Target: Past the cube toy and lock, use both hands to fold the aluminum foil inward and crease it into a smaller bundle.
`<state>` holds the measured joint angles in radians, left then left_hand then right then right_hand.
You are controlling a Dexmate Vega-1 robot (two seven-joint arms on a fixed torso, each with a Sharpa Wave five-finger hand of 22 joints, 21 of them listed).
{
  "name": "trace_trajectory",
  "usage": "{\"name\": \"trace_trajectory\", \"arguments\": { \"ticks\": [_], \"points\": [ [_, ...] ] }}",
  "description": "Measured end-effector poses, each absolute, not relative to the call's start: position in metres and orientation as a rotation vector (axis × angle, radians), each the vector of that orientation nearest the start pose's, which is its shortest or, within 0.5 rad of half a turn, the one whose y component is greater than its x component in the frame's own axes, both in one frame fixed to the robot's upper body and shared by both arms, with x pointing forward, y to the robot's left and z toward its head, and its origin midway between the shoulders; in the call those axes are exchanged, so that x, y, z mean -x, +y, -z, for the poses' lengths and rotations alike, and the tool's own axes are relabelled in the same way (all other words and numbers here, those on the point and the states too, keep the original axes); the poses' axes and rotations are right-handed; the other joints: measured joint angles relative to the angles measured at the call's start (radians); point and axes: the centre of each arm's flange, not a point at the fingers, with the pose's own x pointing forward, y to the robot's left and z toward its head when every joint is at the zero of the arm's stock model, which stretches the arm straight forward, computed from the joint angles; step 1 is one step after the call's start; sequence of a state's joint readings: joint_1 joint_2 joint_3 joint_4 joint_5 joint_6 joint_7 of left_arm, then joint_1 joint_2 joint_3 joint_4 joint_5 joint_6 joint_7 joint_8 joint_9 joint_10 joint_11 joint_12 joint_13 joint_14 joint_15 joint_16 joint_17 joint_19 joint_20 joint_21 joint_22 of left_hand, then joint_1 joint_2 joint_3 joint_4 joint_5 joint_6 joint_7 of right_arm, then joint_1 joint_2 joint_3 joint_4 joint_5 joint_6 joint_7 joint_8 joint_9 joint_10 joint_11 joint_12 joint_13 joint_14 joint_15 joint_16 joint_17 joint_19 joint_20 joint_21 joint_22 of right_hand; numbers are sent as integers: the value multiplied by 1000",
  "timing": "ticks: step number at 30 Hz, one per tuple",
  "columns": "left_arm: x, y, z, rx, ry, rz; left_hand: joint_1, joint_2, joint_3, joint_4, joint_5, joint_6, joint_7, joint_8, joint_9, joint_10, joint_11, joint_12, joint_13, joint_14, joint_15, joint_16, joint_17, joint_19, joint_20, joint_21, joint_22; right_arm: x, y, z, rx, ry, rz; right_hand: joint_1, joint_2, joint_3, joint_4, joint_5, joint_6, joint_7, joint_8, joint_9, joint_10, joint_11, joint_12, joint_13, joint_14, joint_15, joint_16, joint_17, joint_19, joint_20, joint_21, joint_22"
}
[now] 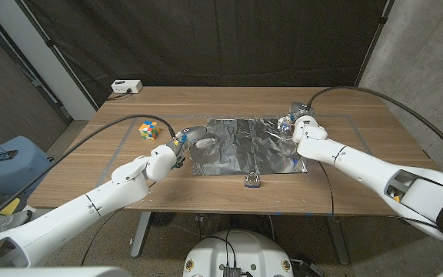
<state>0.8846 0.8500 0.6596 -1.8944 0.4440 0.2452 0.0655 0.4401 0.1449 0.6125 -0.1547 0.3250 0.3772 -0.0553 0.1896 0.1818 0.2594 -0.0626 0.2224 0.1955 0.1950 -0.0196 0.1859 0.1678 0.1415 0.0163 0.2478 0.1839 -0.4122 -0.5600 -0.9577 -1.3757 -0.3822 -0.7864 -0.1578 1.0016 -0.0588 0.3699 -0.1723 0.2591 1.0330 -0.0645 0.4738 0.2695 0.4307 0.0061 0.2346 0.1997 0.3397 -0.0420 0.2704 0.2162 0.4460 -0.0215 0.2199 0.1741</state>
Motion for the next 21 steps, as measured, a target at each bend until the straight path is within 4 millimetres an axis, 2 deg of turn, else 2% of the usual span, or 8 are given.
{"name": "trace_trajectory", "arguments": {
  "ticks": [5,15,21],
  "points": [
    [-575,193,41,-1345,-606,109,4,4,0,-8,4,3,3,0,0,7,0,4,0,4,-4,0,0,2,2,0,0,-695,-237,-20,1340,-141,376,8,8,0,0,4,13,-2,4,-1,10,8,0,0,1,1,8,0,0,0,0,0],
    [-578,189,42,-1374,-619,103,32,-1,7,-16,8,16,-9,0,0,20,-6,8,0,22,-11,0,0,16,2,0,0,-694,-237,-23,1347,-142,382,13,3,0,0,4,21,0,4,-5,17,1,0,0,8,1,8,0,5,-5,0,0],
    [-579,186,45,-1420,-624,97,38,-7,2,-19,8,0,-17,-4,0,15,-1,1,0,10,0,0,0,15,3,0,0,-693,-236,-23,1348,-143,381,13,3,-3,3,4,25,-3,4,-10,17,1,0,0,8,1,8,0,5,-5,0,0]
  ]
}}
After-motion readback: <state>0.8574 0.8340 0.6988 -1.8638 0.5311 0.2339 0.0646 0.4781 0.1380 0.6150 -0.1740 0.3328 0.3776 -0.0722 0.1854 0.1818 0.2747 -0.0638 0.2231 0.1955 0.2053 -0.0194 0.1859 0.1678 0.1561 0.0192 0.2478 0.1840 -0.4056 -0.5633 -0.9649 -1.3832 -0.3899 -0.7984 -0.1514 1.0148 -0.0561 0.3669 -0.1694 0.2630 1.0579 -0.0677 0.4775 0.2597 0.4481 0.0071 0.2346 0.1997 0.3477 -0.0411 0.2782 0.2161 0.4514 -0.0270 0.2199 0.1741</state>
